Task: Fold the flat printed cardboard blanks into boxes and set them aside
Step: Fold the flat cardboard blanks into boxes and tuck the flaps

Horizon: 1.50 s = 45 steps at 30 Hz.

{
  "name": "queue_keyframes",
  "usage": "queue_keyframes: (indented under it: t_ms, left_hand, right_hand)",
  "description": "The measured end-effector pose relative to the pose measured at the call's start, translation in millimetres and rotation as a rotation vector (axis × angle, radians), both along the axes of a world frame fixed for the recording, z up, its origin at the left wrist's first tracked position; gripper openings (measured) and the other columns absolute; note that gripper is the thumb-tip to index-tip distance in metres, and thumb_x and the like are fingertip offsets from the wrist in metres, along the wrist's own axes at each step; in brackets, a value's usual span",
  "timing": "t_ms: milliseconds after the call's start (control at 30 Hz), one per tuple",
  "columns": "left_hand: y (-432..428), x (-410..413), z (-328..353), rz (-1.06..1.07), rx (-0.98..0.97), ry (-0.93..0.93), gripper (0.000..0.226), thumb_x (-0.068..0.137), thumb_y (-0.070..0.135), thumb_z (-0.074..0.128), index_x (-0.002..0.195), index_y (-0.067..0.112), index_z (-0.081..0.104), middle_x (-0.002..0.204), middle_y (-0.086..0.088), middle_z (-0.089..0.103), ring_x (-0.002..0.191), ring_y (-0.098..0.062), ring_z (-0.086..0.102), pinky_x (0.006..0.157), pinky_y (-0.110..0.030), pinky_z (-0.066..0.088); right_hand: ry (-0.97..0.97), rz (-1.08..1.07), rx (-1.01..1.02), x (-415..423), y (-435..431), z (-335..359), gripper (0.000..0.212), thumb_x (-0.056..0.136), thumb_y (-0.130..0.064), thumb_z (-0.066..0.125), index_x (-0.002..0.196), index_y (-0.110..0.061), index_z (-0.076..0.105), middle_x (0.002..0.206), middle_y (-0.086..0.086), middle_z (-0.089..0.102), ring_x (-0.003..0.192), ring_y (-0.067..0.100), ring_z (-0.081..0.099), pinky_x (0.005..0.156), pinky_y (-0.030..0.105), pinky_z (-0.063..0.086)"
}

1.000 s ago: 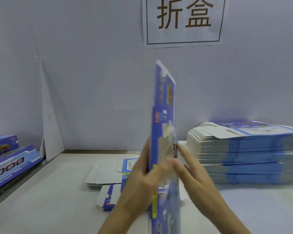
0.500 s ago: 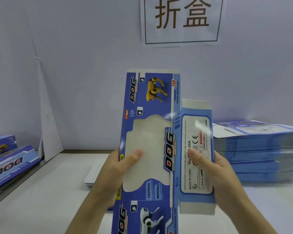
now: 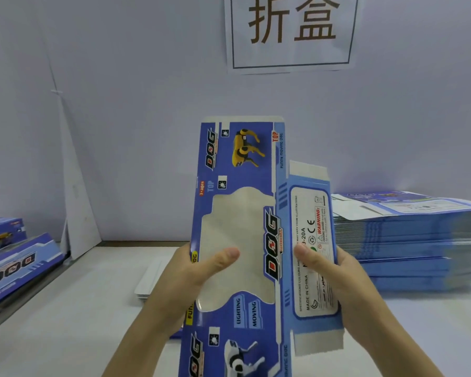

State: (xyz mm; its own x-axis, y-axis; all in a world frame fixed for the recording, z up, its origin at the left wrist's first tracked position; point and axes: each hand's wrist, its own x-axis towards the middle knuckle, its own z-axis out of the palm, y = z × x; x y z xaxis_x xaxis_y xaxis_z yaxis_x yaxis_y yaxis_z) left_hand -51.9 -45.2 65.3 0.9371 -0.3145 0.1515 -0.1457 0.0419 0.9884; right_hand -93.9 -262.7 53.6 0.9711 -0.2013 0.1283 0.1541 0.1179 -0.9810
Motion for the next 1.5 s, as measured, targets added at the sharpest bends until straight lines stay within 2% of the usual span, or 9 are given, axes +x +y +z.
queue_keyframes:
  t_ms: [167, 367, 700, 833, 1133, 1300, 1367, 1433, 1500]
  left_hand:
    - [1, 1, -1, 0.008, -0.022, 0.052, 0.045, 0.063, 0.035, 0.071, 0.101, 0.013, 0.062, 0.09, -0.013, 0.075, 0.076, -0.032, 0.073, 0.056, -0.032, 0.06]
    - [-1, 0, 0, 0.026, -0.018, 0.041, 0.05, 0.063, 0.038, 0.07, 0.105, 0.012, 0.061, 0.092, -0.014, 0.074, 0.08, -0.034, 0.072, 0.072, -0.043, 0.06]
    - [-1, 0, -2, -0.003, -0.088, 0.053, 0.048, 0.064, 0.038, 0.068, 0.105, 0.014, 0.06, 0.092, -0.011, 0.075, 0.08, -0.032, 0.073, 0.062, -0.034, 0.061]
    - [2, 0, -4, -0.002, -0.17, 0.102, 0.054, 0.066, 0.049, 0.064, 0.11, 0.017, 0.06, 0.099, -0.012, 0.074, 0.086, -0.035, 0.072, 0.073, -0.042, 0.06]
    - [4, 2, -5, -0.004, -0.17, 0.134, 0.055, 0.071, 0.052, 0.059, 0.112, 0.016, 0.061, 0.101, -0.011, 0.074, 0.086, -0.034, 0.072, 0.067, -0.038, 0.061]
    - [14, 6, 0, -0.106, -0.455, 0.15, 0.05, 0.08, 0.055, 0.056, 0.121, 0.028, 0.067, 0.125, -0.007, 0.066, 0.109, -0.031, 0.065, 0.081, -0.044, 0.058]
    - [17, 5, 3, -0.189, -0.525, 0.147, 0.059, 0.083, 0.051, 0.053, 0.134, 0.022, 0.057, 0.137, -0.009, 0.056, 0.125, -0.035, 0.053, 0.105, -0.055, 0.041]
    - [16, 0, 2, -0.122, -0.475, 0.021, 0.086, 0.07, 0.061, 0.065, 0.137, 0.01, 0.051, 0.139, -0.015, 0.053, 0.131, -0.038, 0.046, 0.111, -0.061, 0.028]
    - [18, -3, -3, -0.108, -0.416, -0.114, 0.109, 0.044, 0.058, 0.086, 0.134, 0.008, 0.051, 0.137, -0.012, 0.056, 0.129, -0.034, 0.049, 0.107, -0.054, 0.037]
  right_hand:
    - [-0.02, -0.03, 0.041, 0, 1, -2, 0.034, 0.056, -0.031, 0.08, 0.088, -0.023, 0.073, 0.083, 0.009, 0.077, 0.068, 0.026, 0.074, 0.047, 0.028, 0.055]
    - [-0.013, -0.055, 0.036, -1, 5, -1, 0.04, 0.057, -0.033, 0.079, 0.095, -0.022, 0.07, 0.08, 0.003, 0.077, 0.064, 0.02, 0.074, 0.045, 0.024, 0.054]
    - [-0.057, -0.07, 0.064, -4, 5, 4, 0.021, 0.058, -0.03, 0.079, 0.079, -0.026, 0.076, 0.08, 0.006, 0.077, 0.065, 0.024, 0.074, 0.045, 0.026, 0.054]
    - [-0.045, -0.064, 0.061, -5, 7, 3, 0.036, 0.058, -0.031, 0.079, 0.092, -0.023, 0.07, 0.082, 0.006, 0.077, 0.067, 0.024, 0.075, 0.046, 0.027, 0.055]
    - [-0.011, 0.018, 0.046, -8, 5, 1, 0.057, 0.051, -0.044, 0.079, 0.102, -0.021, 0.07, 0.089, 0.007, 0.077, 0.074, 0.025, 0.075, 0.051, 0.028, 0.057]
    - [0.059, 0.124, 0.26, -3, 6, 1, 0.034, 0.099, -0.032, 0.051, 0.088, -0.004, 0.068, 0.084, 0.013, 0.073, 0.063, 0.006, 0.071, 0.059, 0.019, 0.057]
    - [0.12, 0.07, 0.4, 4, 9, 6, 0.036, 0.099, -0.034, 0.049, 0.108, -0.008, 0.071, 0.097, 0.013, 0.075, 0.081, 0.019, 0.073, 0.074, 0.033, 0.059]
    - [0.103, 0.082, 0.428, -1, 7, 6, 0.039, 0.099, -0.037, 0.047, 0.121, -0.011, 0.065, 0.093, 0.01, 0.076, 0.072, 0.024, 0.073, 0.056, 0.035, 0.059]
    - [0.094, 0.089, 0.316, -4, 5, 5, 0.042, 0.099, -0.04, 0.045, 0.13, -0.013, 0.056, 0.086, 0.01, 0.075, 0.058, 0.022, 0.071, 0.042, 0.033, 0.053]
